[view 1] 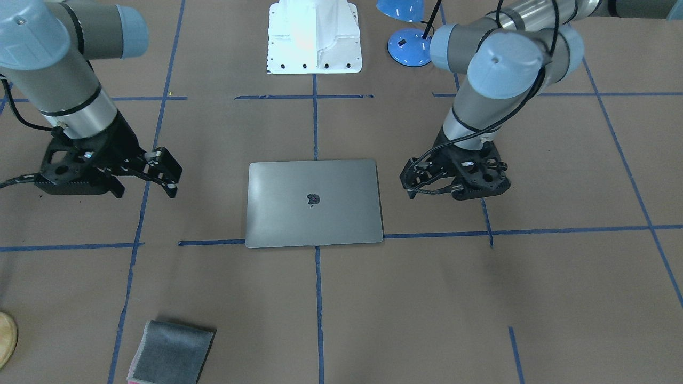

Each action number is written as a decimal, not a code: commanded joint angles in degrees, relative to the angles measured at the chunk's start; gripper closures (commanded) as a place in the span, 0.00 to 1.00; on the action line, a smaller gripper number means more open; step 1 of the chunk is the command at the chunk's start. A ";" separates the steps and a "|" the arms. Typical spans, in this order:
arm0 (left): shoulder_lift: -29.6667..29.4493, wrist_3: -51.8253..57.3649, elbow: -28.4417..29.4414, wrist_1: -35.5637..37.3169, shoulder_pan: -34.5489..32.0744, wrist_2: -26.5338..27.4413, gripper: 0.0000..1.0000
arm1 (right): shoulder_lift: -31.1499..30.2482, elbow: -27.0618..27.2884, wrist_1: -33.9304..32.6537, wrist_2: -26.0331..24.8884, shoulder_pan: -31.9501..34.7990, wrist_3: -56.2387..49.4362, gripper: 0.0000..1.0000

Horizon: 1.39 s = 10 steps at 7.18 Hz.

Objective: Close laptop

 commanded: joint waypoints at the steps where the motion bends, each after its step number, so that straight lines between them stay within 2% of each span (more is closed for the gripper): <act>1: 8.61 14.93 -8.13 5.76 -5.43 -0.22 0.00 | -13.01 8.79 -3.70 2.45 6.26 -15.02 0.00; 3: 15.47 28.55 -8.77 5.50 -12.97 -2.66 0.00 | -22.59 9.00 -3.70 11.84 15.56 -32.80 0.00; 4: 19.51 36.10 -8.16 5.32 -18.76 -8.25 0.00 | -25.68 8.82 -3.78 12.75 19.96 -40.48 0.00; 5: 23.64 44.79 -7.54 5.15 -24.47 -12.48 0.00 | -28.24 6.04 -3.78 15.19 24.88 -48.21 0.00; 6: 27.16 52.27 -6.23 5.41 -28.88 -14.53 0.00 | -28.96 0.26 -3.78 18.70 31.19 -59.60 0.00; 7: 29.20 56.00 -2.83 5.41 -32.49 -15.42 0.00 | -28.79 -3.45 -3.70 19.34 34.82 -64.68 0.00; 8: 30.18 60.91 1.38 5.15 -36.09 -17.17 0.00 | -28.53 -5.75 -3.70 19.43 36.51 -64.38 0.00; 10: 30.45 69.72 8.52 5.06 -42.44 -17.98 0.00 | -28.52 -7.00 -3.69 19.26 36.53 -64.20 0.00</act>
